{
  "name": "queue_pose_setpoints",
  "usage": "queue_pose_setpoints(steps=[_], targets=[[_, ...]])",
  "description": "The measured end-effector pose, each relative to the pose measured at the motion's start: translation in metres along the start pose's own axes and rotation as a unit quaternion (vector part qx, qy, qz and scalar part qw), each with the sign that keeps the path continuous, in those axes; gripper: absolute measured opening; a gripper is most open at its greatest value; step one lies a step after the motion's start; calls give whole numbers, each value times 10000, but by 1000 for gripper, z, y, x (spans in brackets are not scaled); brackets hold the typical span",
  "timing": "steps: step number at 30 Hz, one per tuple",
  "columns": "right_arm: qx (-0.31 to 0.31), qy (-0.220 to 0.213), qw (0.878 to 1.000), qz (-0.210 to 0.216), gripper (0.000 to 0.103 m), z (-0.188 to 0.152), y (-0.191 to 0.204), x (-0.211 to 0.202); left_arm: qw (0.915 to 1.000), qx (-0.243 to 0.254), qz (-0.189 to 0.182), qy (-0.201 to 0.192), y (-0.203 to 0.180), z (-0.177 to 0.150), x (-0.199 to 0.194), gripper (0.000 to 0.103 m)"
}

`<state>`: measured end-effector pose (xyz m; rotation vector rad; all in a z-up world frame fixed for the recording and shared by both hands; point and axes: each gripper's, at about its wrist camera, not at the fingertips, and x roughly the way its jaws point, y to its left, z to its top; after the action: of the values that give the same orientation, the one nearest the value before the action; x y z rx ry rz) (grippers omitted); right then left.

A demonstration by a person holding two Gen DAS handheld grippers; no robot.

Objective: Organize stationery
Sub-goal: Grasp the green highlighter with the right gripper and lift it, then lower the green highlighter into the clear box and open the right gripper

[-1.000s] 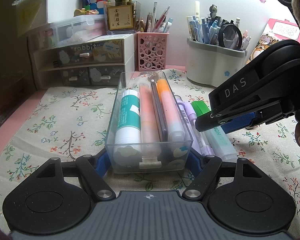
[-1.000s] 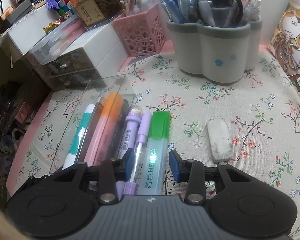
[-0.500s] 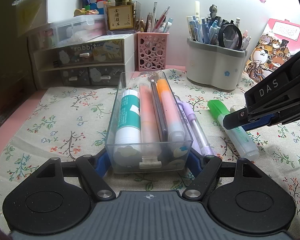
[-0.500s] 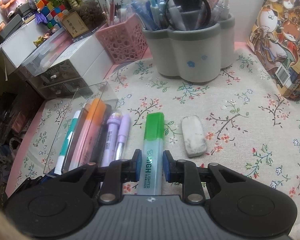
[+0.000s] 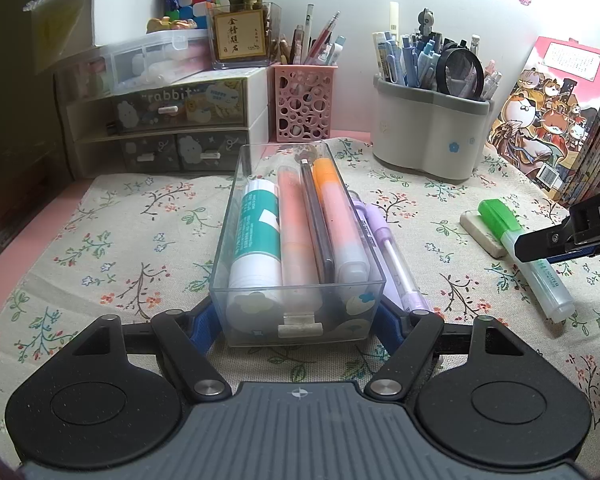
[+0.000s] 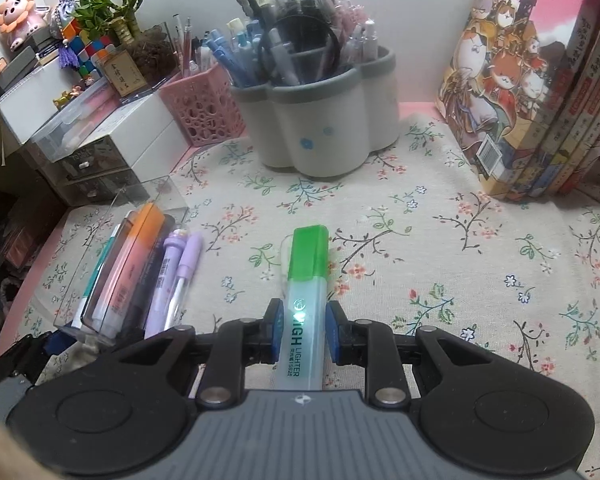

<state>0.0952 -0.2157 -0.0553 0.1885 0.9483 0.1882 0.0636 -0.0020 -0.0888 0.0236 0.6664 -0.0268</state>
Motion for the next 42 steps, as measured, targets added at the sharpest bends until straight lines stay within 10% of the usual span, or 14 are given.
queue_pose_setpoints(steps=[16,42], targets=[[1326,181,9825,1298,20,-2,-52,20,10000,-1,2,-1,0,0,0,74],[-74,222,9997,-48,11,12,17,10,10000,-3,-2,-1,-1,0,0,74]])
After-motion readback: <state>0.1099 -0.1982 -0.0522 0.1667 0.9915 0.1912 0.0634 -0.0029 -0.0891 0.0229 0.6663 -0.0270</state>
